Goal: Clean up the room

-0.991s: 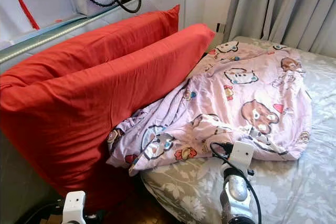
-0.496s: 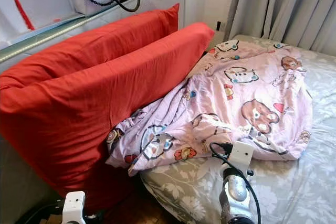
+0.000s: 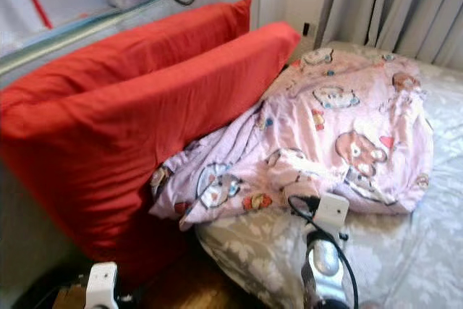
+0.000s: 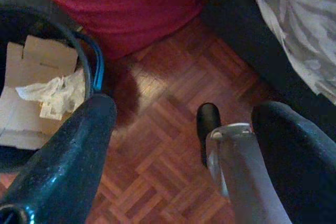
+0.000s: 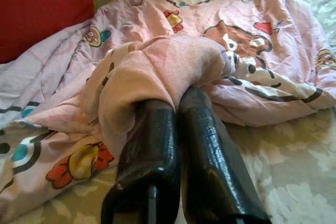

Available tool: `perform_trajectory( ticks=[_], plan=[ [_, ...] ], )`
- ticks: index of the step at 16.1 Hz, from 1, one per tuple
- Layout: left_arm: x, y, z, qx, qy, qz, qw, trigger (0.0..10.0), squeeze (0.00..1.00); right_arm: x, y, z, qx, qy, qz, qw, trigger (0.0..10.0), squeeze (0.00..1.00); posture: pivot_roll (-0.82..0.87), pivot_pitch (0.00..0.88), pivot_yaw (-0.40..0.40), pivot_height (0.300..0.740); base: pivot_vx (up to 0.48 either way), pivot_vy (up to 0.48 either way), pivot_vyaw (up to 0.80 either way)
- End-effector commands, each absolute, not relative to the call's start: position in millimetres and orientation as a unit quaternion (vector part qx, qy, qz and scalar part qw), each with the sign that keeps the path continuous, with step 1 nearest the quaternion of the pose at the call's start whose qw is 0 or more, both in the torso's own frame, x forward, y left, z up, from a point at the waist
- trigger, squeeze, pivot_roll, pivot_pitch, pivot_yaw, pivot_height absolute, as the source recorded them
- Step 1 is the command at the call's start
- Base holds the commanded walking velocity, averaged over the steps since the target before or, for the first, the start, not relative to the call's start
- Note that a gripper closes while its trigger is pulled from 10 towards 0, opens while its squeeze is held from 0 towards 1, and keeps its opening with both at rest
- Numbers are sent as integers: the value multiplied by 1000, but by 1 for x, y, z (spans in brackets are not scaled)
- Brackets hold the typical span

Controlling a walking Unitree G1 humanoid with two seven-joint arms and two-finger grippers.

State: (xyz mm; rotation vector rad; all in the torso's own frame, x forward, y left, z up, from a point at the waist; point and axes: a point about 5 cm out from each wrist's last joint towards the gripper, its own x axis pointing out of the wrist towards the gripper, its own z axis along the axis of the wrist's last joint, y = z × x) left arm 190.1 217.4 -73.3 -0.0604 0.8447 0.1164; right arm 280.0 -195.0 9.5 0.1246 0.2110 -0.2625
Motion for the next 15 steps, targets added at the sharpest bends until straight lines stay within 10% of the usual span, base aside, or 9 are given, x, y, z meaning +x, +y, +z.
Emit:
perform_trajectory(
  ticks=[1,15],
  plan=[
    [185,220,-75,-27,419,58,906,10000,0,278,-193,9,64,104,-129,984,10000,0,-7,5,34,740,-259,0,0],
    [187,219,-75,-28,416,57,907,10000,0,273,-220,14,23,88,-226,970,10000,0,-8,5,33,740,-259,0,0]
  ],
)
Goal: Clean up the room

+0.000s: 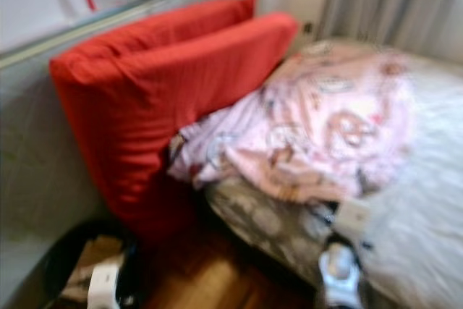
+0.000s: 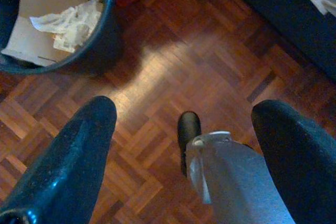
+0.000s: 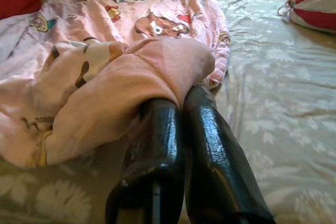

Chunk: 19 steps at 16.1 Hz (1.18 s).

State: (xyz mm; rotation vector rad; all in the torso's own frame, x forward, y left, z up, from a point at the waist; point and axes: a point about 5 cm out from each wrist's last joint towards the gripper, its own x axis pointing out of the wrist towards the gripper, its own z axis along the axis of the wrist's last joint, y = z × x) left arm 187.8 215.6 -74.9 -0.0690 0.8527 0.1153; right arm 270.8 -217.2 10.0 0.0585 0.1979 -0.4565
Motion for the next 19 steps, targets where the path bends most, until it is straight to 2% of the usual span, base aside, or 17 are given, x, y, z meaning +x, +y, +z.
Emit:
perform_trajectory(
  ticks=[1,6,15,19],
  plan=[
    [187,219,-75,-27,416,57,907,10000,0,273,-218,14,22,88,-226,970,10000,0,-9,6,36,740,-259,0,0],
    [186,219,-75,-26,418,56,906,10000,0,273,-216,13,22,91,-222,970,10000,0,-9,8,35,740,-259,0,0],
    [186,218,-76,-28,419,56,906,10000,0,269,-210,0,15,141,-200,969,10000,0,-10,9,32,740,0,0,0],
    [185,219,-76,-29,420,56,905,10000,0,260,-214,-13,-5,198,-212,957,10000,0,-10,10,32,740,0,0,0]
  ],
)
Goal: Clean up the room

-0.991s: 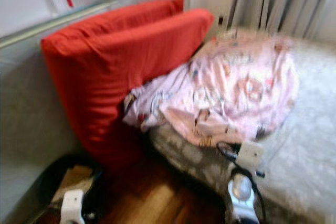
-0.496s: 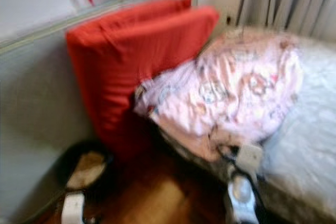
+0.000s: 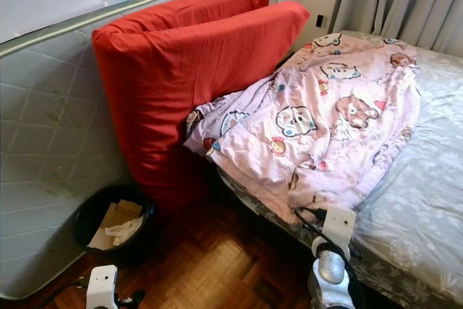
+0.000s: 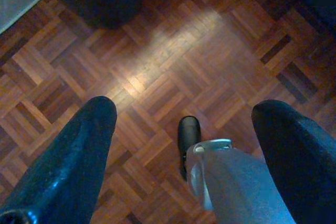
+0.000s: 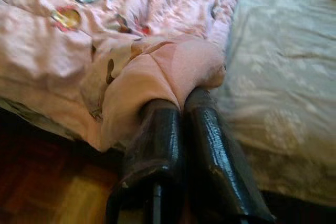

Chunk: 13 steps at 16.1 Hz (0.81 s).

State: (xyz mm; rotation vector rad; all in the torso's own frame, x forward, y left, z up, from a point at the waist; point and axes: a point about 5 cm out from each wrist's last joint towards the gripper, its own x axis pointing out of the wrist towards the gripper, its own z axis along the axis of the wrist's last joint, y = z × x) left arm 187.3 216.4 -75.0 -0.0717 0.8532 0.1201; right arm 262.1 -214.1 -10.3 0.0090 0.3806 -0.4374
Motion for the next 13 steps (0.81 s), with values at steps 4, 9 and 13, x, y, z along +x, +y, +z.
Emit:
perform_trajectory(
  ticks=[4,9,13],
  plan=[
    [185,218,-76,-29,420,54,905,10000,0,258,-220,-14,-16,208,-230,951,10000,0,-13,10,33,740,0,0,0],
    [186,217,-76,-26,421,49,905,10000,0,247,-221,-27,-35,264,-236,934,10000,0,-11,11,34,740,0,0,0],
    [186,216,-76,-23,422,44,905,10000,0,241,-221,-35,-50,303,-235,922,10000,0,-11,11,34,740,0,0,0]
  ],
)
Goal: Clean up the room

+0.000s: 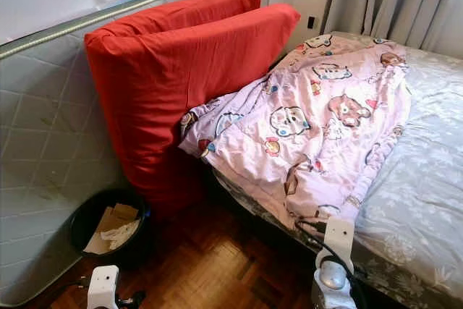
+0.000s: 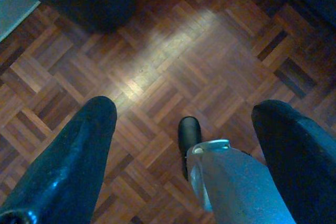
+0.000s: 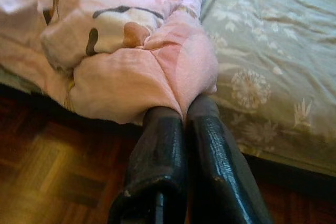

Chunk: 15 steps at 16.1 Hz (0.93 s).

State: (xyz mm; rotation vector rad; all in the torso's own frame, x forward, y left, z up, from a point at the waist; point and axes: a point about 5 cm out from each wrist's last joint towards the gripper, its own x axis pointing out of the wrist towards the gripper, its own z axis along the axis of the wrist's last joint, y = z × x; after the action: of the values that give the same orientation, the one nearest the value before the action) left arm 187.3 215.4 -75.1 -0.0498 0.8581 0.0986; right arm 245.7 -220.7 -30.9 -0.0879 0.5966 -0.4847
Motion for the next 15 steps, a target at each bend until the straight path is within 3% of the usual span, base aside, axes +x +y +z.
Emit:
perform_trajectory(
  ticks=[1,3,4,5,10,11,12,15],
  plan=[
    [186,215,-76,-21,422,41,905,10000,0,240,-220,-36,-50,310,-232,921,10000,0,-12,11,32,740,0,0,0],
    [185,215,-76,-20,422,40,905,10000,0,239,-219,-37,-49,312,-230,921,10000,55,-11,11,32,740,0,0,0],
    [185,215,-76,-20,422,40,905,10000,0,239,-219,-37,-51,314,-230,920,10000,757,-12,12,32,740,0,0,0],
    [185,215,-77,-21,422,40,905,10000,0,239,-219,-37,-54,316,-232,918,10000,1000,-13,11,32,740,0,0,0],
    [184,216,-77,-22,423,41,905,10000,0,236,-222,-39,-65,330,-239,911,10000,988,-12,13,32,740,0,0,0],
    [184,216,-77,-22,423,41,905,10000,0,234,-224,-41,-72,336,-247,906,10000,361,-10,13,33,740,0,0,0],
    [184,216,-77,-23,422,41,905,10000,0,233,-225,-41,-73,337,-247,905,10000,0,-10,13,33,740,0,0,0],
    [185,216,-76,-23,421,41,906,10000,0,233,-224,-41,-70,340,-245,905,10000,0,-11,13,32,740,0,0,0]
  ],
)
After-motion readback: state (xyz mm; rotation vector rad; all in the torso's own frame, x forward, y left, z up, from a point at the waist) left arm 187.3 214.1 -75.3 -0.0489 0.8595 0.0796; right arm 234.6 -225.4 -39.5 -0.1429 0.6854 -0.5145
